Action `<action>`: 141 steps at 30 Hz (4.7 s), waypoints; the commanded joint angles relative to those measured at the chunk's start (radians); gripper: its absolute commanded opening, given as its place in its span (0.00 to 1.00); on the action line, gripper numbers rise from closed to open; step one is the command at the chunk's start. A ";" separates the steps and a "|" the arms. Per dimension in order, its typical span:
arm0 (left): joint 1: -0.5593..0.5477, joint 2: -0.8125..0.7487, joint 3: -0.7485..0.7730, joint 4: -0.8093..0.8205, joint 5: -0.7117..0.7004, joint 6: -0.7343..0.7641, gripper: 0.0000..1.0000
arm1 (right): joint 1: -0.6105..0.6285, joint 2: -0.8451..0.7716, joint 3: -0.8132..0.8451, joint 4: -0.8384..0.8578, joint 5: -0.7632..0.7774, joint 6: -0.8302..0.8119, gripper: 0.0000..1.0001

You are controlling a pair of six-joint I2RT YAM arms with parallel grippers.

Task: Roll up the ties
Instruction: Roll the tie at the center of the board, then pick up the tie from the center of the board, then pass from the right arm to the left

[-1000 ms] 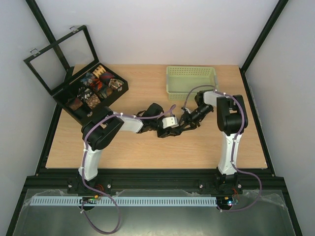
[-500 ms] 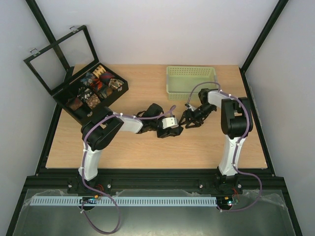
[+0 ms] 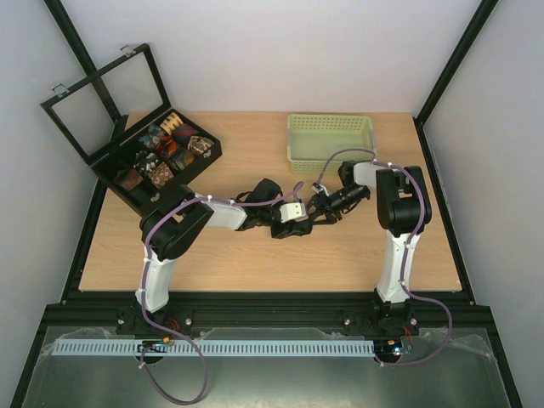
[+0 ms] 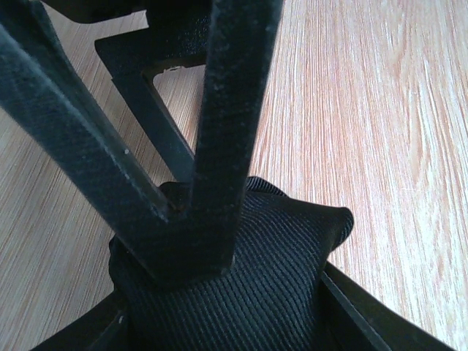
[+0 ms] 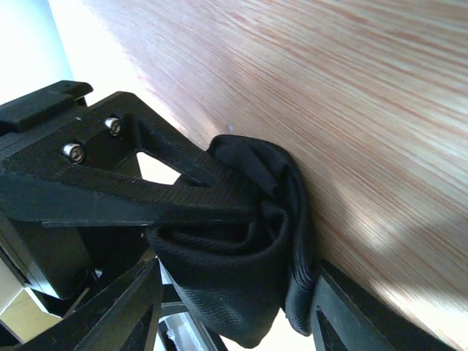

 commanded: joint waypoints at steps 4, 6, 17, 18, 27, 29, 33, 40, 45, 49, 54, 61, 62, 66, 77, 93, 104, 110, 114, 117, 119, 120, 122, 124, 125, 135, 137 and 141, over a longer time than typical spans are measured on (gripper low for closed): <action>0.005 0.034 -0.018 -0.143 -0.024 0.018 0.51 | 0.011 -0.016 -0.065 -0.023 -0.071 -0.078 0.56; 0.007 0.035 -0.019 -0.144 -0.021 0.011 0.51 | 0.015 -0.012 -0.074 0.009 -0.050 -0.056 0.49; 0.033 0.039 0.014 -0.152 -0.021 0.016 0.73 | 0.018 0.008 -0.053 0.034 0.019 -0.012 0.01; 0.038 0.033 0.019 -0.150 -0.028 0.009 0.82 | 0.019 0.005 -0.056 0.043 0.020 -0.006 0.01; 0.096 -0.146 0.030 -0.199 -0.071 -0.096 0.99 | 0.019 -0.052 -0.053 0.099 -0.031 0.041 0.01; 0.123 -0.220 0.026 -0.230 -0.071 -0.103 0.99 | 0.018 -0.076 -0.047 0.126 -0.054 0.066 0.01; 0.218 -0.344 0.006 -0.225 -0.100 -0.217 0.99 | 0.018 -0.102 -0.007 0.171 -0.111 0.116 0.01; 0.494 -0.296 0.393 -0.679 0.158 -0.343 0.99 | 0.021 -0.122 0.131 0.302 -0.203 0.267 0.01; 0.632 -0.274 0.596 -0.871 0.258 -0.387 0.99 | 0.039 -0.156 0.188 0.570 -0.231 0.514 0.01; 0.673 -0.290 0.632 -0.982 0.353 -0.368 0.99 | 0.083 -0.164 0.242 0.734 -0.235 0.646 0.01; 0.713 -0.373 0.551 -1.088 0.500 -0.294 0.99 | 0.161 -0.163 0.269 0.943 -0.240 0.799 0.01; 0.719 -0.422 0.420 -0.990 0.576 -0.392 0.98 | 0.247 -0.151 0.247 1.252 -0.244 1.000 0.01; 0.718 -0.419 0.409 -0.963 0.586 -0.420 0.97 | 0.254 -0.147 0.243 1.281 -0.247 1.017 0.01; 0.687 -0.390 0.405 -0.886 0.622 -0.496 0.94 | 0.272 -0.130 0.226 1.394 -0.268 1.104 0.01; 0.620 -0.320 0.463 -0.756 0.648 -0.631 0.88 | 0.301 -0.113 0.251 1.413 -0.307 1.105 0.01; 0.594 -0.347 0.408 -0.641 0.663 -0.707 0.55 | 0.319 -0.112 0.269 1.310 -0.298 1.026 0.01; 0.596 -0.392 0.347 -0.625 0.653 -0.712 0.46 | 0.319 -0.110 0.292 1.304 -0.303 1.022 0.02; 0.600 -0.390 0.357 -0.585 0.648 -0.748 0.60 | 0.319 -0.114 0.284 1.304 -0.313 1.017 0.02; 0.612 -0.387 0.352 -0.527 0.641 -0.803 0.60 | 0.319 -0.119 0.277 1.299 -0.315 1.012 0.01; 0.617 -0.379 0.353 -0.508 0.652 -0.817 0.53 | 0.319 -0.121 0.276 1.298 -0.315 1.012 0.01; 0.616 -0.379 0.349 -0.504 0.662 -0.819 0.48 | 0.319 -0.121 0.277 1.294 -0.315 1.011 0.02; 0.615 -0.378 0.347 -0.503 0.666 -0.817 0.45 | 0.319 -0.123 0.276 1.294 -0.315 1.011 0.01; 0.615 -0.379 0.338 -0.499 0.672 -0.819 0.41 | 0.319 -0.126 0.277 1.290 -0.313 1.007 0.01; 0.613 -0.381 0.332 -0.497 0.679 -0.818 0.43 | 0.319 -0.126 0.276 1.288 -0.312 1.005 0.01; 0.609 -0.383 0.329 -0.500 0.679 -0.816 0.46 | 0.319 -0.125 0.276 1.288 -0.311 1.005 0.01; 0.600 -0.398 0.296 -0.500 0.665 -0.814 0.46 | 0.319 -0.125 0.276 1.289 -0.313 1.005 0.01; 0.601 -0.397 0.297 -0.493 0.665 -0.822 0.40 | 0.319 -0.123 0.277 1.289 -0.315 1.005 0.01; 0.611 -0.397 0.292 -0.469 0.665 -0.843 0.30 | 0.318 -0.121 0.277 1.283 -0.316 1.003 0.05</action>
